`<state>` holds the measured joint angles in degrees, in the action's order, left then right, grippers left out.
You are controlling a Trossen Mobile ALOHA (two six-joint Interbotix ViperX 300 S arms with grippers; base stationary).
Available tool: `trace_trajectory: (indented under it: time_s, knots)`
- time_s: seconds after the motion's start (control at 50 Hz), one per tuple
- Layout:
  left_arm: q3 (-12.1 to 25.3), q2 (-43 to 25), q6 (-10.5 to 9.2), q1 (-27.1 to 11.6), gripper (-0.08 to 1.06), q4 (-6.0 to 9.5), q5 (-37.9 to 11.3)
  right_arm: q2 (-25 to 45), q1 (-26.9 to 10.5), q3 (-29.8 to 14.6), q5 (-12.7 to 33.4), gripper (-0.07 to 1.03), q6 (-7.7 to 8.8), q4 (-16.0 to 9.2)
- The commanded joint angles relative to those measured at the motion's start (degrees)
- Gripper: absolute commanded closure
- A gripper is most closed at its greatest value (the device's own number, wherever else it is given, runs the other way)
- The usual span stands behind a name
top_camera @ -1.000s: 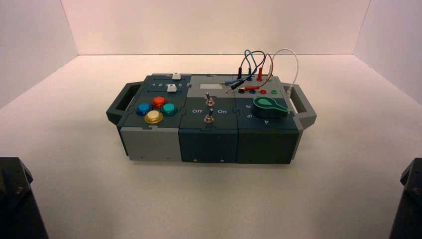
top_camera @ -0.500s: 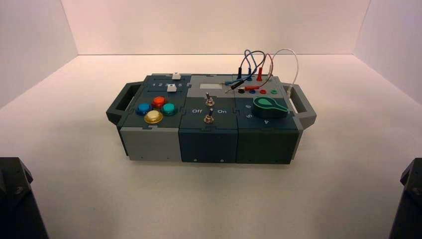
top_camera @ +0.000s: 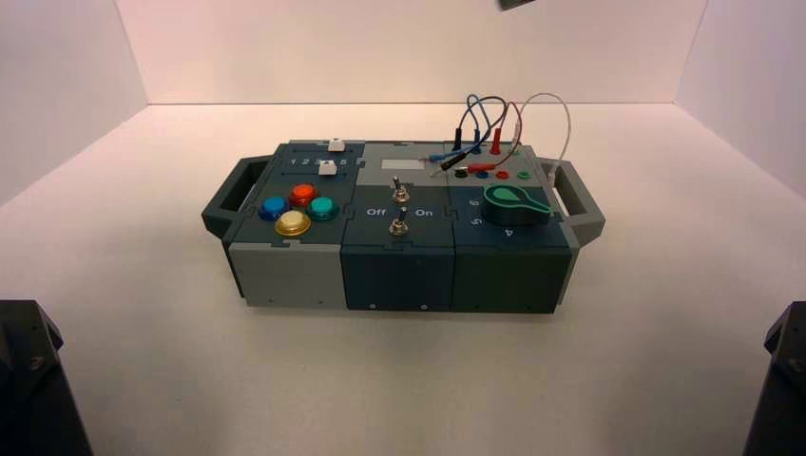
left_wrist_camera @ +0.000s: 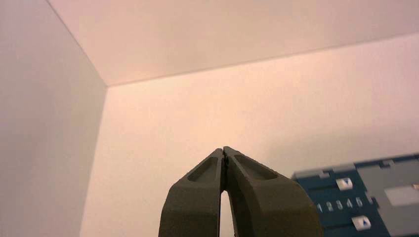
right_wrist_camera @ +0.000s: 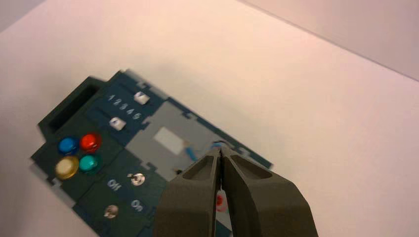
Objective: Move the top slider to position 1.
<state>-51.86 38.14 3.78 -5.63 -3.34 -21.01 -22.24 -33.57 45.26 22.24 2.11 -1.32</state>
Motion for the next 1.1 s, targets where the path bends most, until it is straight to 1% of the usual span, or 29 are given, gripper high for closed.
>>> trace_trajectory:
  time_s: [0.02,0.08,0.22,0.28,0.4,0.44,0.5,0.58,0.62,0.72,0.74,0.9,1.08,1.1]
  knots:
    - [1.4,-0.6,0.18,-0.4,1.01,0.00,0.1,2.3,-0.1,-3.6,0.9,0.98,0.26,0.2]
    - [1.4,-1.4,0.18,-0.4,1.01,0.00,0.1,5.4,-0.1,-5.3,1.9,0.98,0.35,0.1]
    - [1.1,-2.2,-0.09,-0.4,1.01,0.00,0.1,9.9,-0.7,-8.2,3.5,0.98,0.18,-0.5]
    - [0.9,-2.6,-0.09,-0.4,1.01,0.00,0.0,12.1,-1.5,-9.7,4.4,0.98,-0.26,-1.3]
    - [0.7,-3.1,-0.26,-0.4,1.01,0.00,-0.4,15.9,-3.3,-12.7,5.8,0.98,-0.35,-3.5]
    - [0.7,-3.1,-0.26,-0.4,1.01,0.09,-0.4,16.6,-3.6,-13.2,6.1,0.98,-0.35,-3.9]
    - [0.7,-3.3,-0.26,-0.4,1.01,0.09,-0.6,18.8,-4.1,-15.4,7.0,0.98,-0.70,-5.1]
    - [0.6,-3.3,-0.26,-0.4,1.01,0.09,-1.0,20.6,-4.4,-16.9,7.6,0.98,-0.79,-6.5]
    - [0.6,-3.3,-0.26,-0.4,1.01,0.26,-1.1,21.6,-4.5,-17.9,7.9,0.98,-0.79,-7.9]
    - [0.5,-3.3,-0.70,-0.4,1.01,0.35,-1.3,23.5,-4.5,-19.5,8.4,0.98,-0.88,-10.4]
    - [0.5,-3.3,-0.70,-0.4,1.01,0.35,-1.3,23.5,-4.5,-19.5,8.4,0.98,-0.88,-10.4]
    - [0.7,-3.9,-1.14,-0.4,1.01,0.44,-1.9,27.1,-4.5,-22.1,9.0,0.98,-0.79,-14.9]
    - [0.9,-4.7,-1.14,-0.4,1.01,0.44,-2.8,31.3,-4.5,-24.3,9.5,0.98,-0.79,-18.1]
    - [0.9,-4.7,-1.14,-0.4,1.01,0.44,-2.8,31.3,-4.5,-24.3,9.5,0.98,-0.79,-18.1]
